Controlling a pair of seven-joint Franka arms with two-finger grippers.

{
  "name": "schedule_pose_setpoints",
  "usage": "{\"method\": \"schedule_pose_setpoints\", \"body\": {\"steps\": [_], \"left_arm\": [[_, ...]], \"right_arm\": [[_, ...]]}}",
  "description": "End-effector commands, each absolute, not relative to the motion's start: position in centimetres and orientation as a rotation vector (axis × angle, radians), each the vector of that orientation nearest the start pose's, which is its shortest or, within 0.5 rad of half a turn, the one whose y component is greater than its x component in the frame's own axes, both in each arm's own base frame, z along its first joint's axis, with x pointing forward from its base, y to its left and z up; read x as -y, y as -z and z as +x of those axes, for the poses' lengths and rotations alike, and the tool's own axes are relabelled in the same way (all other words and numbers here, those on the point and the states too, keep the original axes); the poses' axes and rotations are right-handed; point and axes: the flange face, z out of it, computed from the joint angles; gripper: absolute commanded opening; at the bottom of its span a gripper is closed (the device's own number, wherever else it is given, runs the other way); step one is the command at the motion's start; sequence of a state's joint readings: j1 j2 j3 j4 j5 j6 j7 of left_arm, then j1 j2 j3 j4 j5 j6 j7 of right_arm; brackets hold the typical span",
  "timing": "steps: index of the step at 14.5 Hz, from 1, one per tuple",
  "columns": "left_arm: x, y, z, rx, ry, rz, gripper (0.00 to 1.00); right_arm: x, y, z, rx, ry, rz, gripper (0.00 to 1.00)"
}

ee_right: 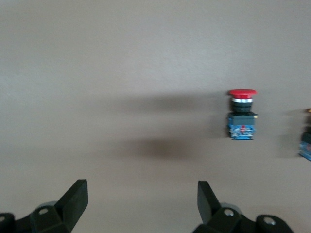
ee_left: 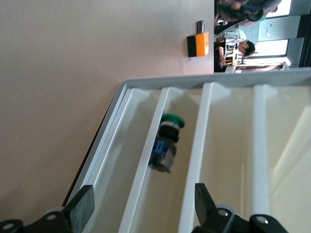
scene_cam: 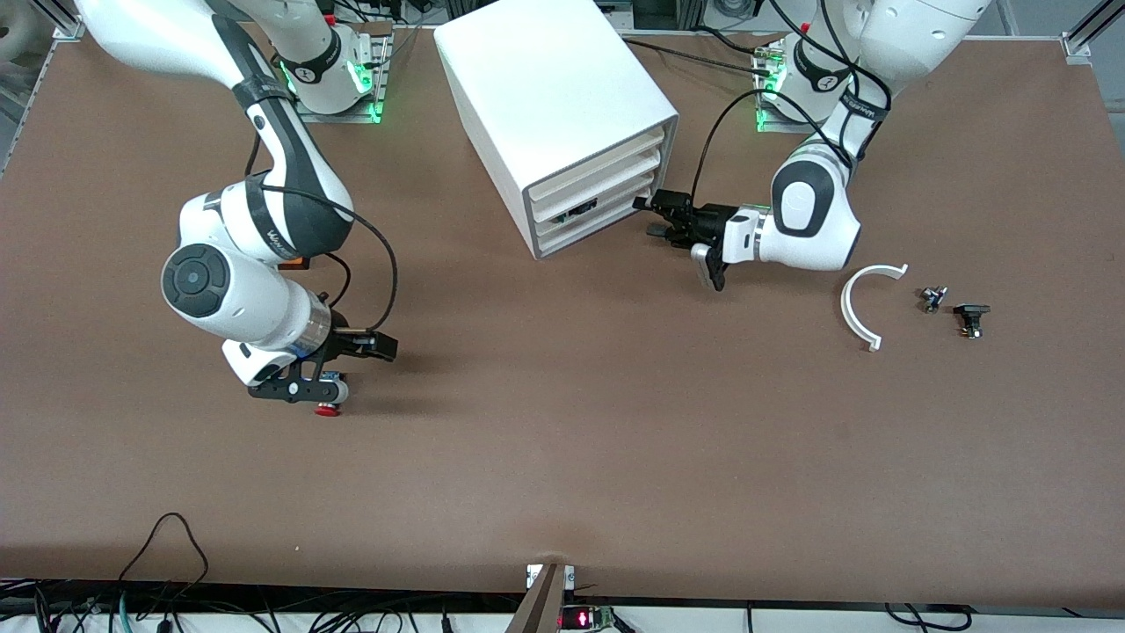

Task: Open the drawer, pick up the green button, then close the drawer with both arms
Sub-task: 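Grasp the drawer handle with the left gripper and pull the drawer open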

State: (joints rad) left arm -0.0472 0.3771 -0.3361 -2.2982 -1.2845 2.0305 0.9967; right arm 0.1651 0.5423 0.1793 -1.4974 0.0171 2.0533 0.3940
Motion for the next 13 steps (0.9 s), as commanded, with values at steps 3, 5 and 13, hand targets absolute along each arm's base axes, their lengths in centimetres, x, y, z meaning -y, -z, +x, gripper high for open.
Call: {"method": "schedule_pose_setpoints", "body": {"steps": [3, 5, 13], "left_arm": [[24.4, -16.6, 41.0, 0.361, 0.23, 1.948, 0.66], [24.5, -15.8, 40.6, 0.35, 0.238, 1.933, 0.47], [26.9, -13.3, 37.5, 0.329, 0.234, 1.843, 0.49]], "right_arm": [[-26.9, -36.5, 67.2, -0.291, -0.007, -2.99, 1.0], [-28.5, -37.1, 67.1, -0.37, -0.002, -2.974, 1.0], [-35.0, -40.0, 66.0, -0.765, 0.013, -2.843, 1.0]]}}
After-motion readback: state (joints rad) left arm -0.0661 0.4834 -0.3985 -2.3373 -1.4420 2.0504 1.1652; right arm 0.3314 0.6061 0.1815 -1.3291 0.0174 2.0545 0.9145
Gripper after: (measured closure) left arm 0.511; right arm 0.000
